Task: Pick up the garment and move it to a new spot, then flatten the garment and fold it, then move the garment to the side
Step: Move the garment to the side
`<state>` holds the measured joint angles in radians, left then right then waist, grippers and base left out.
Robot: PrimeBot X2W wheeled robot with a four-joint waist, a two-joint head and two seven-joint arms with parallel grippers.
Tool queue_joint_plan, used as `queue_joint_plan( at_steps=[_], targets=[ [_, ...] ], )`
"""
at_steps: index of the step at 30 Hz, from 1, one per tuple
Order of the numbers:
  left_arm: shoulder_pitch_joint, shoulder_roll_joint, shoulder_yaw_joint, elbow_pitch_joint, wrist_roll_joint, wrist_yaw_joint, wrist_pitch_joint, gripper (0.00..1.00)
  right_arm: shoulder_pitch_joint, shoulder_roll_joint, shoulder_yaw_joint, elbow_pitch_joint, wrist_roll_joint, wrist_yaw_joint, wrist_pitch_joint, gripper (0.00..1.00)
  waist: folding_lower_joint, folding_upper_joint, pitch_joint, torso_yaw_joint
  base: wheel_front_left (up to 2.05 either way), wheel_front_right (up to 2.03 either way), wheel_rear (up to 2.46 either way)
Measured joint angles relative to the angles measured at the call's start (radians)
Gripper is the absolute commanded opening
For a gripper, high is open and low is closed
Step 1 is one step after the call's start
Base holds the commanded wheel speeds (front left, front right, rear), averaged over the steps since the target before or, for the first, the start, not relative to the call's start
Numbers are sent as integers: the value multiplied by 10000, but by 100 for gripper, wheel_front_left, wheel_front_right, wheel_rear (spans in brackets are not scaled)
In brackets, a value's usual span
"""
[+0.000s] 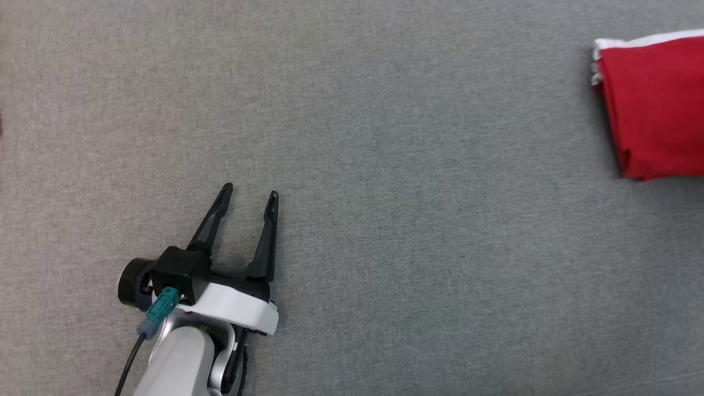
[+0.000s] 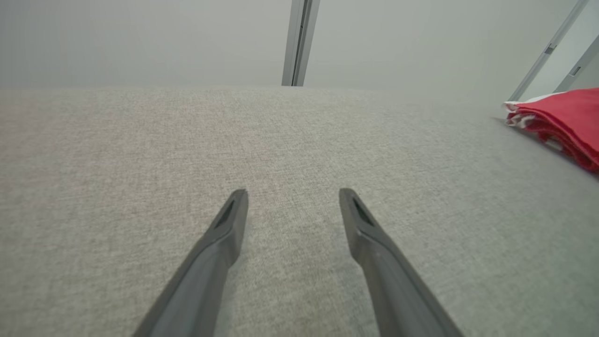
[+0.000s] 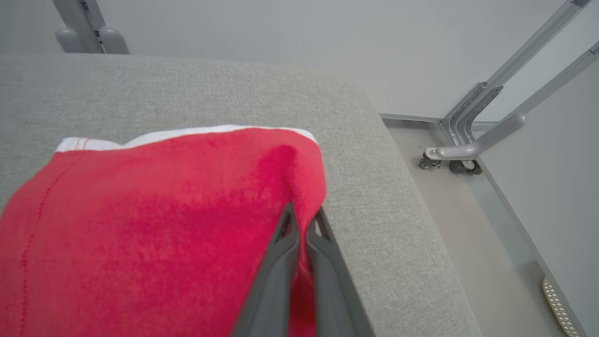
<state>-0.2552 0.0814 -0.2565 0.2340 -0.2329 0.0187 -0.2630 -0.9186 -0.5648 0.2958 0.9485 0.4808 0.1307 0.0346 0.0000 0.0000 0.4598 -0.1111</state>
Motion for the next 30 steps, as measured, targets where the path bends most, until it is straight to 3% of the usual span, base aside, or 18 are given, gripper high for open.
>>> queue_joint_plan(
  at_steps=[11,14,15,16,30],
  targets=[
    [-198,-15,-142,-209,17,50,-4,100,-1037,-570,88,1273,-614,0,-328,0,0,1,448,401,0,0,0],
    [-213,-15,-163,-240,17,63,-8,100,-1236,-648,132,1628,-828,0,-627,48,0,0,514,449,0,0,0],
    [-217,-13,-169,-249,17,90,-13,100,-1292,-650,138,1730,-917,2,-796,87,0,0,534,455,0,0,0],
    [-222,-12,-174,-255,17,92,-13,100,-1362,-650,146,1831,-1035,0,-957,100,0,1,552,459,0,0,0],
    [-269,92,-242,-134,-48,180,4,100,-1685,-4,305,2612,-1494,0,-2520,100,-1,0,442,343,0,0,0]
  ],
)
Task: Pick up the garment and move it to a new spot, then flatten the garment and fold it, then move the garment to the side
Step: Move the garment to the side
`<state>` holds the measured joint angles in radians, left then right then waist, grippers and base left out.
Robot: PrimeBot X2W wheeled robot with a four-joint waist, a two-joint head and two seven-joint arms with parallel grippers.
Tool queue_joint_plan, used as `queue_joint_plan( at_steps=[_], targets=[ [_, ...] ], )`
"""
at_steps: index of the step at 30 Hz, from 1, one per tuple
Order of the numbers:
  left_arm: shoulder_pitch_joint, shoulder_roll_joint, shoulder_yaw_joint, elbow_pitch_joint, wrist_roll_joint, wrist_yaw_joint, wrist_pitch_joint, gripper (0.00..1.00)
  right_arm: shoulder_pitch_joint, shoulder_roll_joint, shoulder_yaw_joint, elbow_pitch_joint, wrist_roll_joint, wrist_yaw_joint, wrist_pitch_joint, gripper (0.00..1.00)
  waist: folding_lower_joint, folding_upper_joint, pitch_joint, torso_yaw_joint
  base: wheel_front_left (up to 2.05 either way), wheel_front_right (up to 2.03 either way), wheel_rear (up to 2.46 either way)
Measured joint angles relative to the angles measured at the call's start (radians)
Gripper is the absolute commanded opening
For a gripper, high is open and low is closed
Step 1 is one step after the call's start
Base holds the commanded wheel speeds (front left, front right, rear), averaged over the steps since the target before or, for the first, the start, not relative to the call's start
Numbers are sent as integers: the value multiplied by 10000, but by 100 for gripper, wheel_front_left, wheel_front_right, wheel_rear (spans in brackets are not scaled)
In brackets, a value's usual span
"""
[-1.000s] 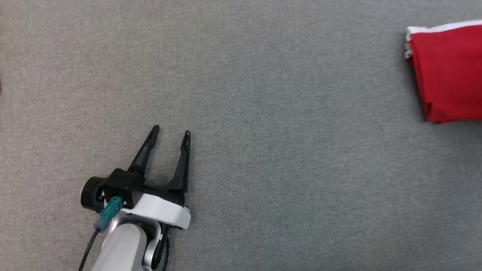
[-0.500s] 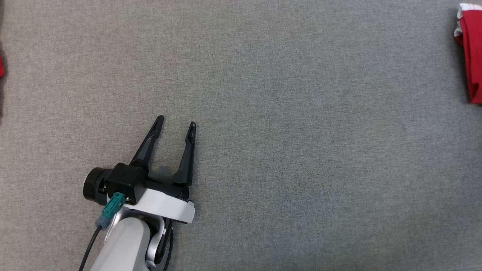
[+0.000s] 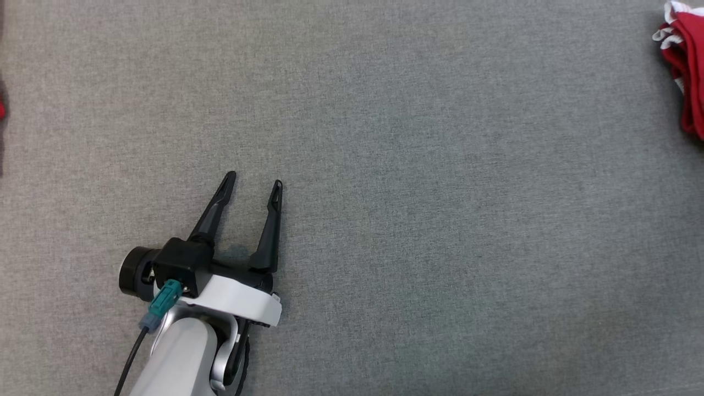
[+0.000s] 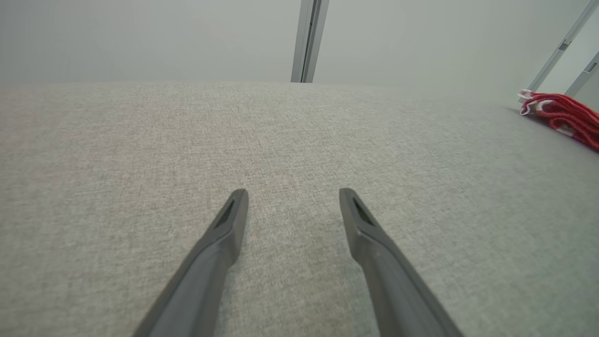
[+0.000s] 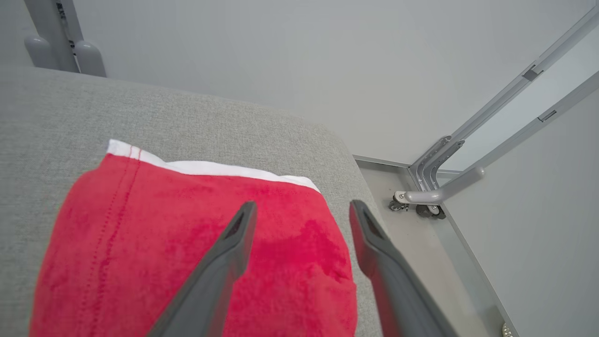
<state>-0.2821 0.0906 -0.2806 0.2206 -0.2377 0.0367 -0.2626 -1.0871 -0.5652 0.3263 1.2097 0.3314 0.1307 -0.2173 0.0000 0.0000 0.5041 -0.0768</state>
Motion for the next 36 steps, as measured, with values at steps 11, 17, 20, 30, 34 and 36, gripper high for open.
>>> queue_joint_plan(
  at_steps=[11,17,20,30,34,36],
  targets=[
    [-21,6,196,418,-299,52,25,100,298,784,652,-1252,314,0,-401,100,1,0,-895,-65,0,0,0],
    [90,-69,462,809,-596,56,10,100,1202,1287,456,-2406,740,0,-431,100,0,0,-1694,-15,0,0,0],
    [237,-125,633,880,-656,58,8,100,2009,1616,40,-3104,825,0,-443,100,0,0,-2152,51,0,0,0],
    [1413,-320,1112,1133,-805,38,8,100,4885,3078,-1779,-4928,-564,0,-443,100,1,0,-3680,360,0,0,0],
    [1719,-353,1239,1118,-813,10,8,100,5978,3879,-2299,-5699,-1448,0,-443,100,1,0,-4111,499,0,0,0],
    [1836,-378,1294,1103,-811,12,8,100,6496,4305,-2470,-6094,-1687,0,-443,100,0,0,-4239,594,0,0,0]
  ],
)
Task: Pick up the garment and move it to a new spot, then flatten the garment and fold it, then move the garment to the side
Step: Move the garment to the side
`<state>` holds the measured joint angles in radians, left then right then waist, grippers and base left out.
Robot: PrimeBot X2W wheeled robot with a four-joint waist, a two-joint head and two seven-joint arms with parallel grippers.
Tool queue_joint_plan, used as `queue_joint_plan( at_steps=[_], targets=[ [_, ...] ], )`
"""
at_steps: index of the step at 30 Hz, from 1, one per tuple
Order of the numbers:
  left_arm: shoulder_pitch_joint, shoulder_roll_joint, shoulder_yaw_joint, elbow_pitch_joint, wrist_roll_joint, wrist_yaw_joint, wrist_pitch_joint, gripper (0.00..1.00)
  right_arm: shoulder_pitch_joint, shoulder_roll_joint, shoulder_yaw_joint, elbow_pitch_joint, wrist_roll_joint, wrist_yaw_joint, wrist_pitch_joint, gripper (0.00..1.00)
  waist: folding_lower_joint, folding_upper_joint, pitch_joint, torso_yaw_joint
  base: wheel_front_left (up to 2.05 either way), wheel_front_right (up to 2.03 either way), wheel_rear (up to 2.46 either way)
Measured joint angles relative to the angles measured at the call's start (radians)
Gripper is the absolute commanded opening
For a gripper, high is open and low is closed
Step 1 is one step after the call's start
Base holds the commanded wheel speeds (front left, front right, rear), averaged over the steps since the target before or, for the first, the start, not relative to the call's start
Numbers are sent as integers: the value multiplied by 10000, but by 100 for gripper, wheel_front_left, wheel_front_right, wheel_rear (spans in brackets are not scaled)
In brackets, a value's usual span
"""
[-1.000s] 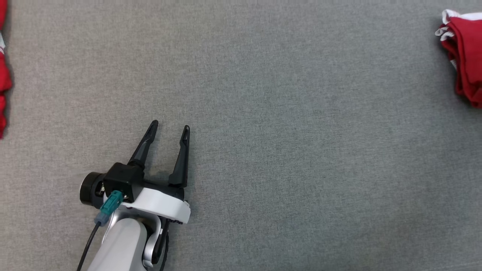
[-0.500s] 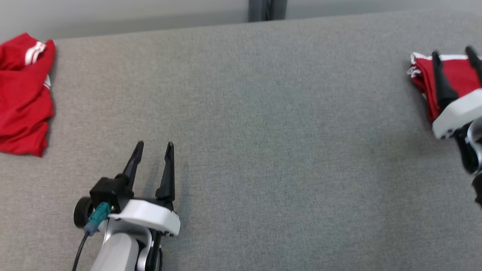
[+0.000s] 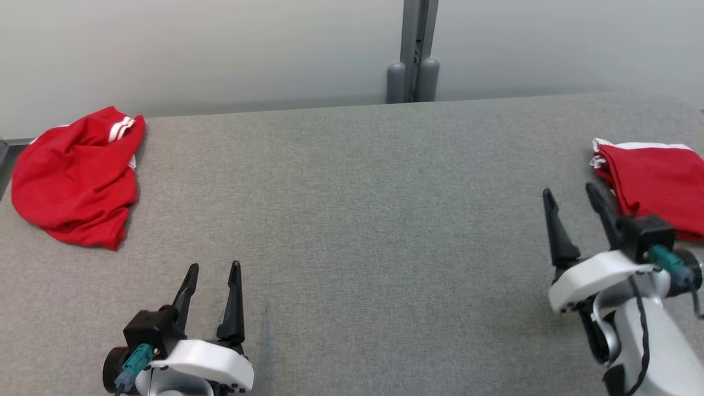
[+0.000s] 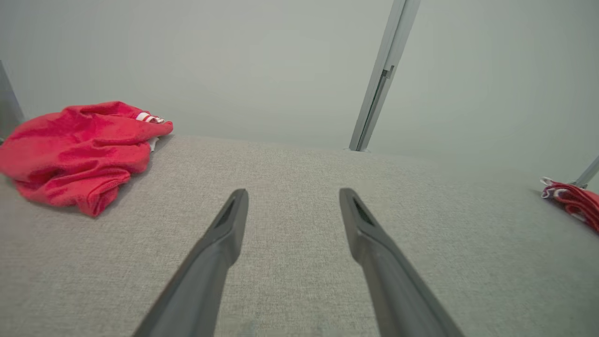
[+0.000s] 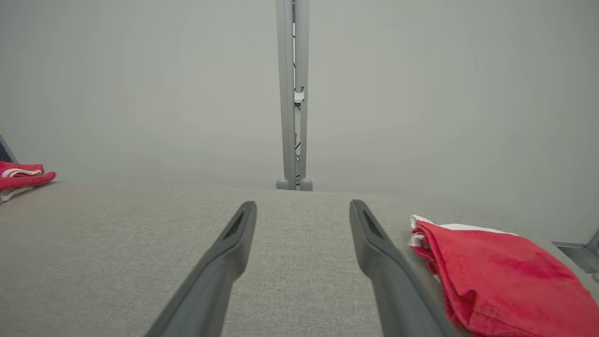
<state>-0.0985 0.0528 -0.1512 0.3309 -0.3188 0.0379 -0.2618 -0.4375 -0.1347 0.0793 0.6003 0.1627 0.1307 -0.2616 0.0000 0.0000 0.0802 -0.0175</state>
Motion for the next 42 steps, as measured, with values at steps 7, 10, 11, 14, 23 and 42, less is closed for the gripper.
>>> queue_joint_plan(
  at_steps=[7,10,11,14,23,42],
  targets=[
    [351,-29,132,-100,-23,48,0,100,1420,755,-506,-1296,-462,0,59,100,0,0,-253,207,0,0,0],
    [485,-25,165,-150,-98,69,0,100,1878,834,-558,-1636,-336,0,77,100,0,0,-355,276,0,0,0],
    [541,-33,151,-150,-113,71,0,100,1987,836,-541,-1733,-272,0,77,100,0,0,-389,295,0,0,0],
    [569,-38,13,-130,-184,81,0,100,2429,853,-213,-2040,337,0,130,100,0,0,-492,400,0,0,0],
    [569,-38,-146,-146,-224,161,-2,100,2911,861,-105,-2326,614,0,153,100,0,0,-619,513,0,0,0],
    [685,-38,-201,-153,-174,150,-13,100,3195,861,-138,-2640,614,0,270,100,0,0,-814,527,0,0,0]
  ],
)
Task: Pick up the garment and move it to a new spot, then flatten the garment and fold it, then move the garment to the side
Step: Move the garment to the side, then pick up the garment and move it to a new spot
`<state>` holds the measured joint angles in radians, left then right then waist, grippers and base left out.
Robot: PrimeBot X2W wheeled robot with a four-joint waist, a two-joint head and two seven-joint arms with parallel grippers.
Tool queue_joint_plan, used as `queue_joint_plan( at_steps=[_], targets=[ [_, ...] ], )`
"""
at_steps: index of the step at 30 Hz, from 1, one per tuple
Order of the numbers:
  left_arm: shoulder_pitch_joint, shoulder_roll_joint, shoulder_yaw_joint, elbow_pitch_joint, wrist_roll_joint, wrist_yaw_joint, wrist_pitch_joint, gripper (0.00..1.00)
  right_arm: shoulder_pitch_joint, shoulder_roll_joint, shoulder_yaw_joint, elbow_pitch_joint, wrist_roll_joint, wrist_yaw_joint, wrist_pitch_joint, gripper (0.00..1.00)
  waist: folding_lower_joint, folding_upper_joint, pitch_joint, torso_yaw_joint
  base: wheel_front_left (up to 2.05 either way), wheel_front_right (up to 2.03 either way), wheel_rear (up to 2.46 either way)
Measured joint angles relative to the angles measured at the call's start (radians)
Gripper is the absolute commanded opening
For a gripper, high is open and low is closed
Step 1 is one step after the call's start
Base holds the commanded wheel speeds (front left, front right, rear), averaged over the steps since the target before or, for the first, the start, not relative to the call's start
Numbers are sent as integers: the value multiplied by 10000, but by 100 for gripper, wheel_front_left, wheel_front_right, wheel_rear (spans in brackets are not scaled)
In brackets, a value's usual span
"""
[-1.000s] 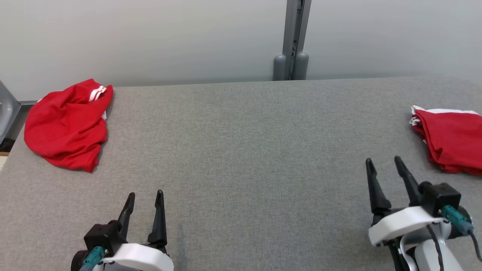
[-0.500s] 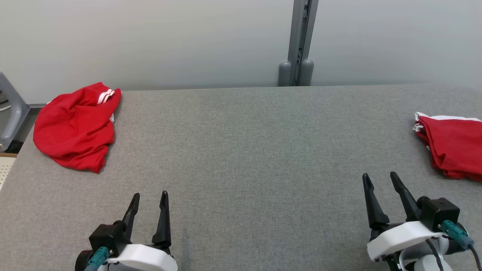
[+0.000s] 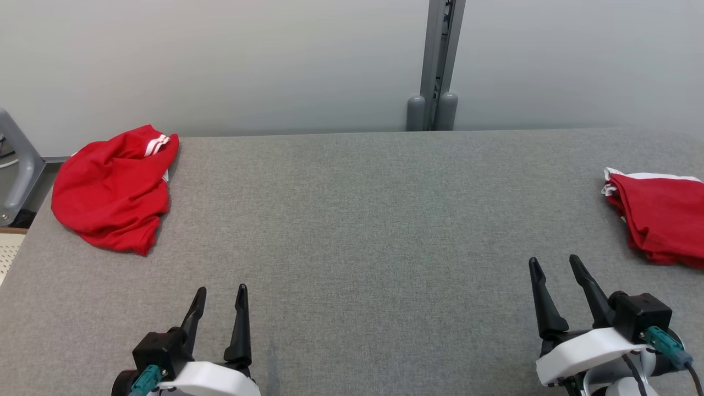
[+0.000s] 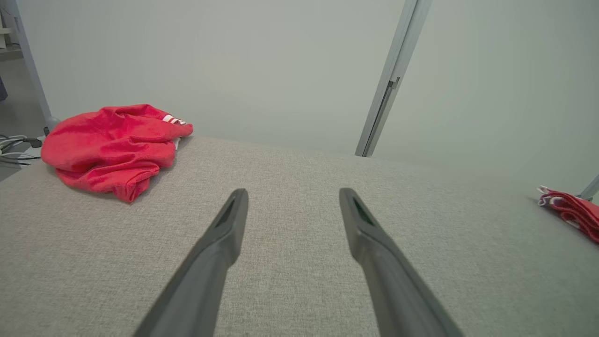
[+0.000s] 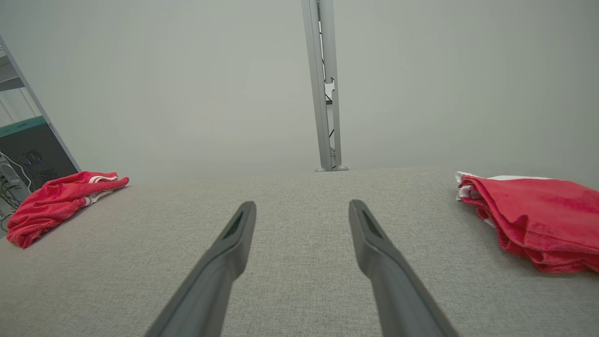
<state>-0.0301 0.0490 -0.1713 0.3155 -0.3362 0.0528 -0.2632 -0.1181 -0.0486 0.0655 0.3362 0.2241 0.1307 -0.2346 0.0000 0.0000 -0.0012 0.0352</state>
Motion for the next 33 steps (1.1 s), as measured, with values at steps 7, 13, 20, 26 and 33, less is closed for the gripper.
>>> queue_joint_plan(
  at_steps=[7,13,20,26,33],
  targets=[
    [15,-2,-75,12,0,0,0,100,20,0,25,-17,31,0,13,100,0,0,-31,59,0,0,0],
    [14,-2,-113,35,0,-2,0,100,52,-2,27,-36,27,0,13,100,0,0,-48,189,0,0,0],
    [-19,-4,-36,6,96,-2,-2,100,95,0,29,-84,44,0,12,100,0,0,-10,667,0,0,0],
    [-145,-4,94,-81,199,0,0,100,82,0,-44,-169,-21,0,12,100,0,0,95,1469,0,0,0],
    [-190,0,238,-178,255,0,-2,100,-17,0,-63,-311,-125,0,98,100,0,0,289,2677,0,0,0]
  ],
)
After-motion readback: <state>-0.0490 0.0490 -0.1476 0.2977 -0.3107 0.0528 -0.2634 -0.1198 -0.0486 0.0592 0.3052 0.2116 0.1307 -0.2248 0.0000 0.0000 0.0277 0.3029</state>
